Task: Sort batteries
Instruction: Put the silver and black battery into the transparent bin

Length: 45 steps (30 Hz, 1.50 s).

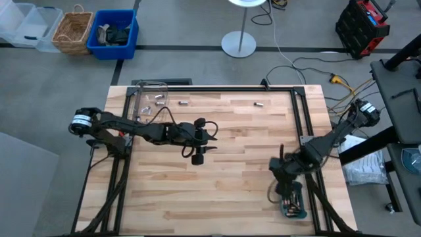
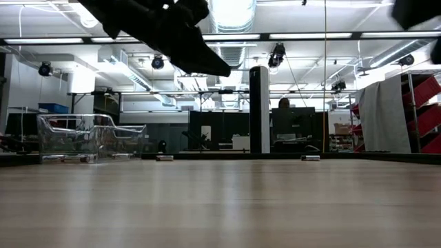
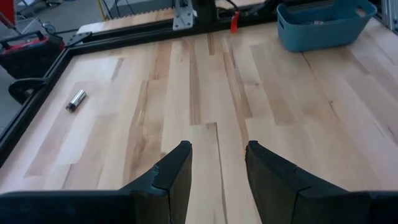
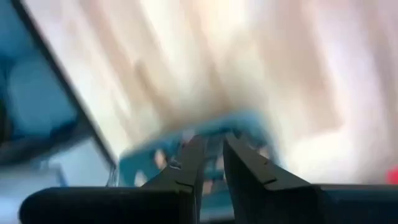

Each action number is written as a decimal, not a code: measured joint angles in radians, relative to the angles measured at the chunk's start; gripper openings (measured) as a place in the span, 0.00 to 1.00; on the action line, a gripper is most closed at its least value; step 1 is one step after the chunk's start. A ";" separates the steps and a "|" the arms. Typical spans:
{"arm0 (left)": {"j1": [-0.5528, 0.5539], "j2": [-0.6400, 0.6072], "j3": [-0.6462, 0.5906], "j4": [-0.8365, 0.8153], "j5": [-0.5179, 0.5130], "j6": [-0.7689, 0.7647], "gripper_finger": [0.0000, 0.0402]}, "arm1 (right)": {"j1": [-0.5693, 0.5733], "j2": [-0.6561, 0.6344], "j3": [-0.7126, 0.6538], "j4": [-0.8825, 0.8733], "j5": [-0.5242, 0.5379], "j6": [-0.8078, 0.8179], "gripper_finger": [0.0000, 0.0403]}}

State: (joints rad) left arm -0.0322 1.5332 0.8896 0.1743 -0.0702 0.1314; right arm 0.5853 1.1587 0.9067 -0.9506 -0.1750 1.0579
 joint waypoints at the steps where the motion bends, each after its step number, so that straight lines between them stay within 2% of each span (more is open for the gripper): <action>1: 0.000 -0.016 0.000 -0.026 0.000 0.005 0.33 | -0.030 0.000 0.007 -0.002 0.029 -0.028 0.12; 5: 0.000 -0.093 0.000 -0.126 -0.004 0.007 0.33 | -0.167 0.000 0.037 -0.002 0.084 -0.160 0.11; 12: 0.000 -0.256 -0.001 -0.366 -0.118 0.010 0.33 | -0.417 0.002 0.098 0.009 0.130 -0.366 0.11; 17: 0.000 -0.359 -0.004 -0.477 -0.150 0.008 0.33 | -0.571 0.009 0.157 0.014 0.153 -0.495 0.11; 26: -0.030 -0.496 -0.090 -0.456 -0.149 -0.004 0.33 | -0.795 0.126 0.331 0.008 0.152 -0.737 0.11; 33: -0.052 -0.567 -0.147 -0.397 -0.159 0.006 0.33 | -0.957 0.276 0.461 -0.104 0.152 -0.970 0.11; 45: -0.060 -0.671 -0.146 -0.376 -0.169 -0.065 0.33 | -1.174 0.426 0.494 -0.118 0.152 -1.191 0.13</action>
State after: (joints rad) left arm -0.0925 0.8619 0.7437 -0.2020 -0.2389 0.0668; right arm -0.5886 1.5848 1.4010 -1.0683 -0.0235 -0.1334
